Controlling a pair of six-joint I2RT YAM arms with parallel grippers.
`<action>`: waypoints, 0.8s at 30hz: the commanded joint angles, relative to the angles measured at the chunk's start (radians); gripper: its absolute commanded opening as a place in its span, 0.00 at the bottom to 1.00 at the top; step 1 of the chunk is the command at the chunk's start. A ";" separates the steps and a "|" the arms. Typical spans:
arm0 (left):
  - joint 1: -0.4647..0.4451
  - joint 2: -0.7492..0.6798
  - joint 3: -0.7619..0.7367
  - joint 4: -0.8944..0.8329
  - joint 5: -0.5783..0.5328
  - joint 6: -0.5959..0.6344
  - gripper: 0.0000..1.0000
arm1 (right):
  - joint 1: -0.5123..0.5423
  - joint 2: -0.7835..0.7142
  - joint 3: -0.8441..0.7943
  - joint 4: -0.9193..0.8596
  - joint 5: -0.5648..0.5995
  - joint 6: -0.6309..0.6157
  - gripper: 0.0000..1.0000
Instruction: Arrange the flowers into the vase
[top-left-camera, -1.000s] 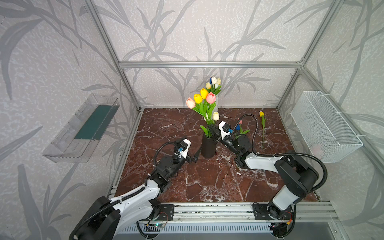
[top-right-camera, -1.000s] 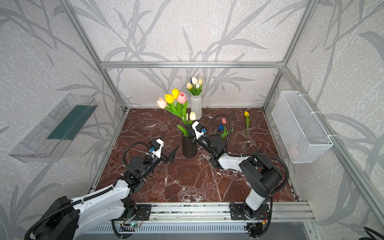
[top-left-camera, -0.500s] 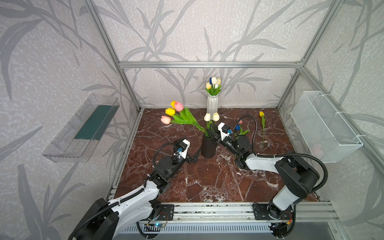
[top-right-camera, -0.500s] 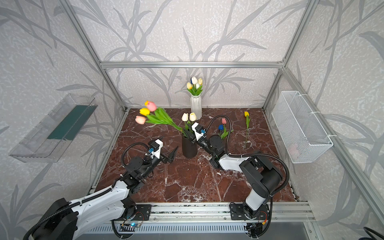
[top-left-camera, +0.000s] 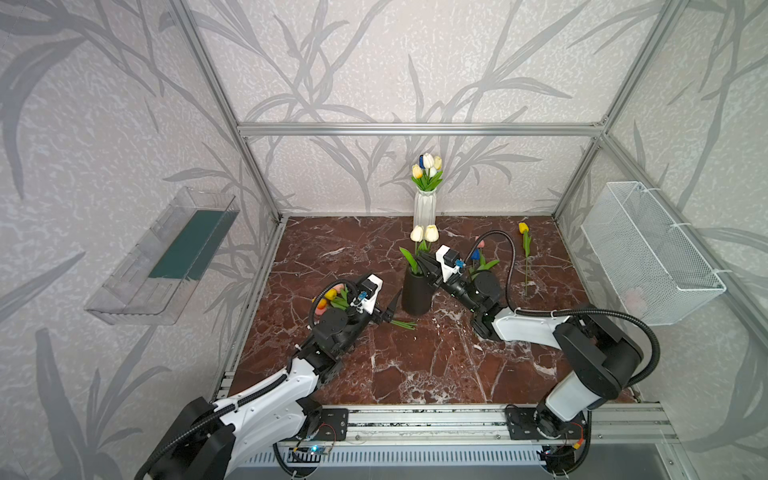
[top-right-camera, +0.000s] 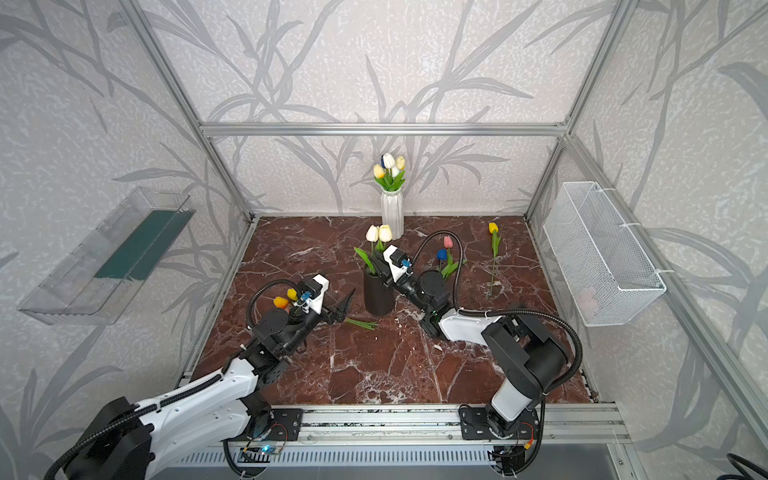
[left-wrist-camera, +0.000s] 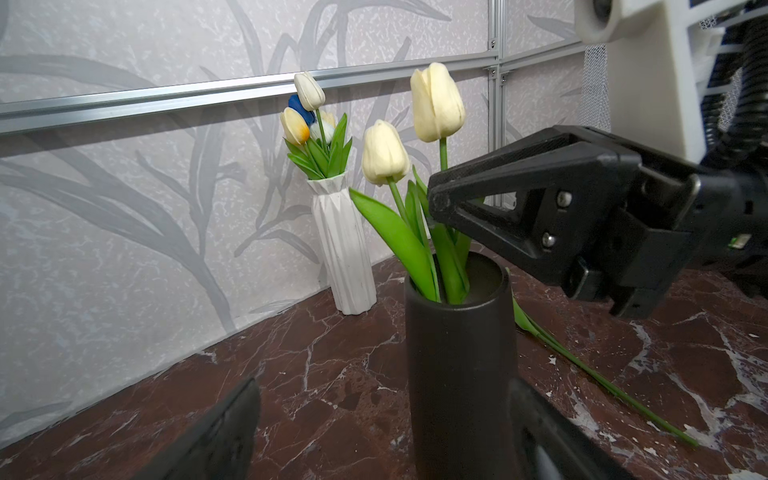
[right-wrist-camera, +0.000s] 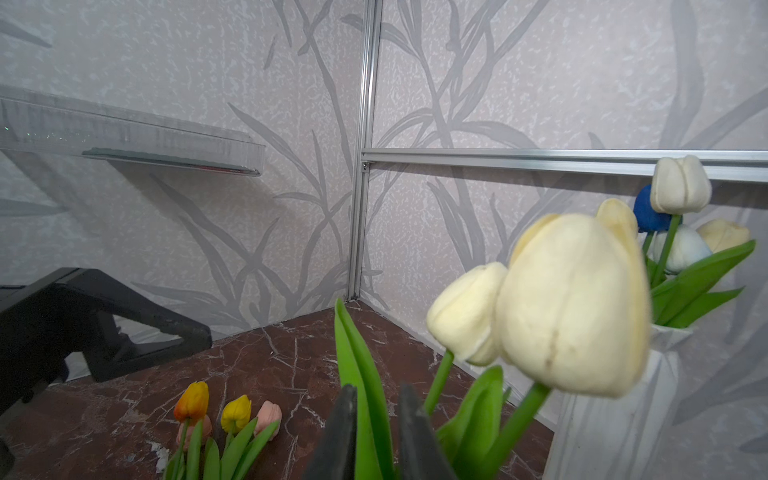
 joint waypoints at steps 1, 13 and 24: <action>0.001 -0.043 0.084 -0.105 -0.119 -0.114 0.93 | 0.010 -0.106 0.005 -0.010 -0.061 0.016 0.22; 0.088 -0.024 0.537 -1.459 -0.322 -1.103 0.88 | 0.063 -0.412 -0.044 -0.401 -0.143 -0.099 0.46; 0.088 0.241 0.540 -1.499 0.027 -1.274 0.85 | 0.100 -0.520 -0.311 -0.311 -0.036 -0.149 0.59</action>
